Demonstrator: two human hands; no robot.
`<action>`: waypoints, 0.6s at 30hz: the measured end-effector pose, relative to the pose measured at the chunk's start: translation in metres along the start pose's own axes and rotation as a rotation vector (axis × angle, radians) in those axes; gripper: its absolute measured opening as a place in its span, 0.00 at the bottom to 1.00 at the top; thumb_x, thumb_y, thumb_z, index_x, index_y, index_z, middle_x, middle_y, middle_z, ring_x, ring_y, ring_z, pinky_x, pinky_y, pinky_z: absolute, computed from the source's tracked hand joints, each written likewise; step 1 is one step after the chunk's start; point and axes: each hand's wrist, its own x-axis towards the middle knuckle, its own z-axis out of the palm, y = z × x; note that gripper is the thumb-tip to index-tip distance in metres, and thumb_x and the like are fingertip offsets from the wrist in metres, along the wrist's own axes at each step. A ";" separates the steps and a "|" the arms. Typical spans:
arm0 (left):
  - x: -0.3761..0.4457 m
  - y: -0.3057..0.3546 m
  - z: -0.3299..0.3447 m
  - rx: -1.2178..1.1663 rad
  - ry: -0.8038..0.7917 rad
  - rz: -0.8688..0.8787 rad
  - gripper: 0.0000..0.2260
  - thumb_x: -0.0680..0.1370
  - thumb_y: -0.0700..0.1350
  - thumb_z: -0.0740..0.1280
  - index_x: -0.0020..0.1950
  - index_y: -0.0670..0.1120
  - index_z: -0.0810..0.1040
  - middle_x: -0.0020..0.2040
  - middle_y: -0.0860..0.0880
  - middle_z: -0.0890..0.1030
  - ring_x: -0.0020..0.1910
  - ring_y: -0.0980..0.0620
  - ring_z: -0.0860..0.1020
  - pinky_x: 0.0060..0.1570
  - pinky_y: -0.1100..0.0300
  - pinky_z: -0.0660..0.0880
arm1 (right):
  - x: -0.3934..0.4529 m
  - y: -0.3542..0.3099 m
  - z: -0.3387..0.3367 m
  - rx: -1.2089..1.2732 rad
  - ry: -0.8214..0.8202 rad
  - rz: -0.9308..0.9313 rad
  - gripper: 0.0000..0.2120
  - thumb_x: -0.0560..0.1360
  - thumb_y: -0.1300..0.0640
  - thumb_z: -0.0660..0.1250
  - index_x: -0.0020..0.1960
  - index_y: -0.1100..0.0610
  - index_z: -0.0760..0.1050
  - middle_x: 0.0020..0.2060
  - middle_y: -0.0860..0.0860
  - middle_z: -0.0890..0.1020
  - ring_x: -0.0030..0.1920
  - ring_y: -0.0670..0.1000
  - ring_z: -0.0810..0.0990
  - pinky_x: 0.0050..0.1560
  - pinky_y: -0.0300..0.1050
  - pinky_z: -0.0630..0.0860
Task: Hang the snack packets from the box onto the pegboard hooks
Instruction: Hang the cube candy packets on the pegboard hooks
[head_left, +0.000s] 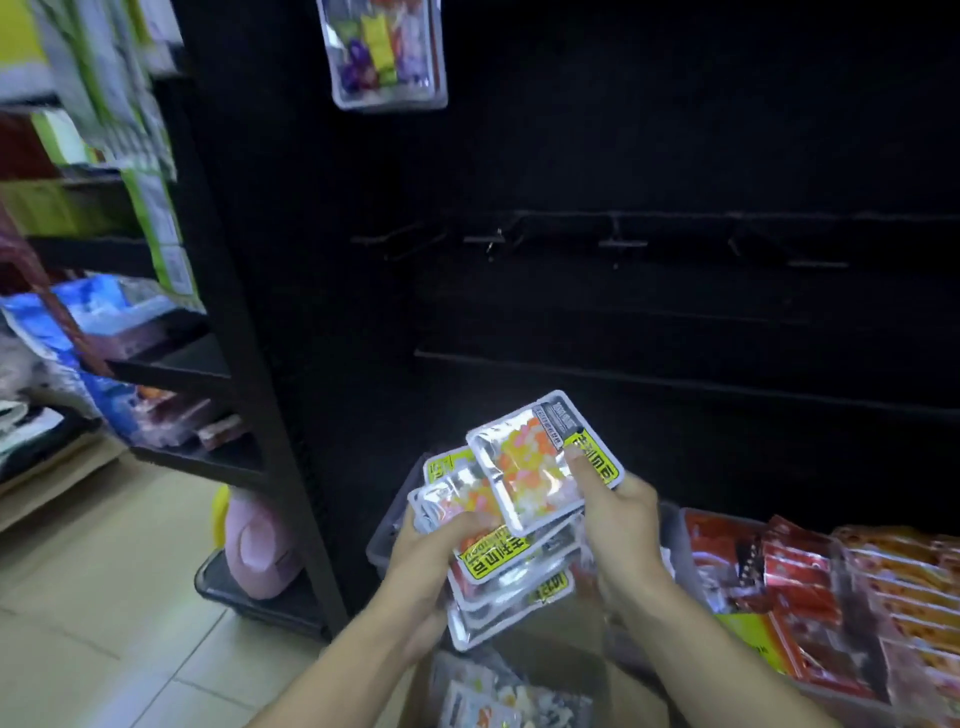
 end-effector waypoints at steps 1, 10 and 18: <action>0.001 0.012 0.004 -0.008 -0.010 -0.004 0.28 0.65 0.35 0.77 0.64 0.42 0.79 0.53 0.36 0.88 0.41 0.39 0.88 0.36 0.47 0.85 | 0.008 -0.019 0.002 0.023 -0.004 -0.015 0.20 0.78 0.46 0.74 0.38 0.63 0.79 0.31 0.58 0.75 0.35 0.53 0.73 0.39 0.49 0.68; 0.009 0.126 0.058 0.076 -0.015 0.208 0.18 0.74 0.35 0.76 0.64 0.39 0.82 0.55 0.33 0.87 0.51 0.32 0.87 0.45 0.40 0.85 | 0.033 -0.212 0.044 -0.008 -0.167 -0.326 0.03 0.78 0.58 0.75 0.46 0.56 0.85 0.43 0.55 0.89 0.42 0.55 0.89 0.41 0.51 0.87; 0.000 0.198 0.090 0.125 -0.031 0.340 0.15 0.75 0.36 0.77 0.61 0.40 0.83 0.49 0.37 0.89 0.41 0.38 0.89 0.36 0.48 0.85 | 0.074 -0.312 0.100 -0.118 -0.225 -0.386 0.08 0.83 0.54 0.68 0.49 0.54 0.84 0.51 0.57 0.88 0.52 0.58 0.87 0.60 0.63 0.82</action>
